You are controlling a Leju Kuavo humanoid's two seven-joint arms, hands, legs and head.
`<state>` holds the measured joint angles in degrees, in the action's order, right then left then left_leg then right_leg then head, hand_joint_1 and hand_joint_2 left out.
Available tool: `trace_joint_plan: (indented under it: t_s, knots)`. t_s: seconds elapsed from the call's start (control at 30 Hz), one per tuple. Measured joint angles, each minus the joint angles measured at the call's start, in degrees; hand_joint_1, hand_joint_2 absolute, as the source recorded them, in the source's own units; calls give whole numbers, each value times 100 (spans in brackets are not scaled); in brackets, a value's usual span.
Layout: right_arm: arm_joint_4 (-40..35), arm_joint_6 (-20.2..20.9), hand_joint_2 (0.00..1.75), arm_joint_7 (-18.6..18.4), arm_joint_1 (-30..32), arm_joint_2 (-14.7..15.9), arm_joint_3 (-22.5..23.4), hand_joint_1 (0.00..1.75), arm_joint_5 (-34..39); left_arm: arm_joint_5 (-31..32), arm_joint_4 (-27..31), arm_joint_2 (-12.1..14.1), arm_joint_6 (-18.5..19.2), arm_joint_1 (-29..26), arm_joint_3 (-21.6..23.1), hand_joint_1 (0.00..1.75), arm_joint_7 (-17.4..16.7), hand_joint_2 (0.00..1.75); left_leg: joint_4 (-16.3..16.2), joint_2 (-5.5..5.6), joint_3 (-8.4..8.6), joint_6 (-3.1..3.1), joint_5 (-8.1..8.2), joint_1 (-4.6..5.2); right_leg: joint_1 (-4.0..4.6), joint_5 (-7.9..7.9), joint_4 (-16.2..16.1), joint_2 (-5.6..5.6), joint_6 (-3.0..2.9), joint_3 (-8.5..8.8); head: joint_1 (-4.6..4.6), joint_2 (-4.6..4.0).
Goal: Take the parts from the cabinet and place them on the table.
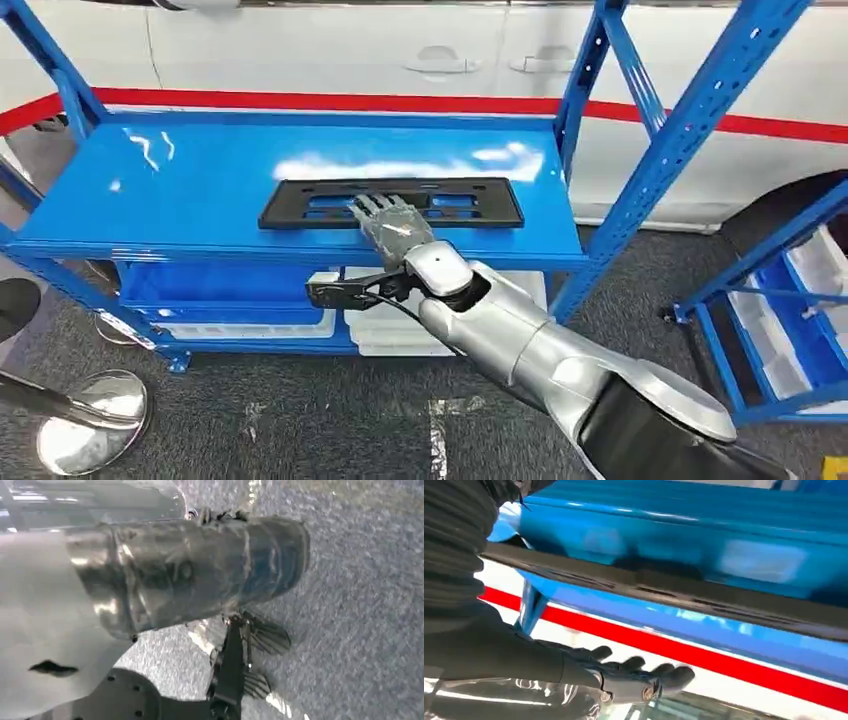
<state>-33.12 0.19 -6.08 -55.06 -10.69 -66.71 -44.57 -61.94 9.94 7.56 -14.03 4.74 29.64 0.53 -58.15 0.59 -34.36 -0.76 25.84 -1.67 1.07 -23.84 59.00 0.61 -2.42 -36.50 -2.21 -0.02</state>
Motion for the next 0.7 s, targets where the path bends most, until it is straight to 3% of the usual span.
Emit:
trace_joint_plan:
  t_s: [0.07,0.13,0.23,0.27,0.3,0.33,0.4,0.43,0.47,0.6,0.63,0.7]
  knots:
    - [35,-4,175,-11,0,26,0,0,0,-2,0,0,-4,0,0,0,0,0,71,-9,58,-79,-3,33,-35,18,-95,4,-26,57,0,-2]
    - [53,-11,175,-20,-6,31,0,0,0,-2,0,0,0,-19,0,0,0,0,-166,-33,-29,-100,155,10,-96,55,-239,-5,-29,197,-22,-2]
    - [88,-15,175,-20,15,31,0,0,0,-2,0,4,-2,4,2,0,2,0,-1446,-30,-730,-149,672,4,-82,21,-230,-28,-80,216,-37,-2]
    - [103,-15,175,-24,35,31,0,0,0,-2,0,4,-2,-4,2,0,0,0,-1645,-30,-869,-165,665,4,-82,3,-215,-26,-81,216,-40,-2]
    - [114,-15,175,-24,47,31,0,0,0,-2,0,4,0,-19,4,0,0,0,-1539,-31,-854,-176,510,0,-87,-18,-192,-14,-75,221,-44,-2]
    - [123,-15,175,-24,47,31,0,0,0,-4,0,4,-2,-21,4,0,0,0,-1195,-33,-715,-181,261,-5,-94,-46,-158,4,-58,224,-42,-2]
    - [129,-13,175,-28,43,31,0,0,0,-4,0,22,-15,-23,4,0,0,0,-209,-52,-254,-190,-246,-16,-109,-129,-58,19,-2,234,-42,-2]
    - [136,-11,175,-33,40,33,0,0,-2,-4,0,20,-17,-15,4,0,-7,0,-89,-58,-173,-176,-108,1,-77,-166,-26,20,40,211,-46,-2]
    - [147,-7,175,-42,29,42,0,0,-7,-4,0,26,-22,-7,7,0,-22,0,-42,-22,-164,-104,-121,29,-57,-192,37,22,69,177,-55,0]
    - [167,-4,175,-42,-5,66,0,0,-70,-4,2,22,-35,-1,13,0,-64,0,-43,-19,-149,43,-117,2,-66,-252,59,12,158,155,-53,0]
    - [169,-2,175,-44,-33,77,0,0,-72,-2,2,24,-35,-5,15,0,-72,0,-32,-24,-120,66,-107,3,-77,-346,207,0,193,106,-27,-2]
    - [173,2,175,-44,-98,105,0,0,-83,-2,2,28,-33,-6,17,0,-68,0,-20,-33,-104,113,-97,2,-94,-706,972,-10,239,-269,-24,-2]
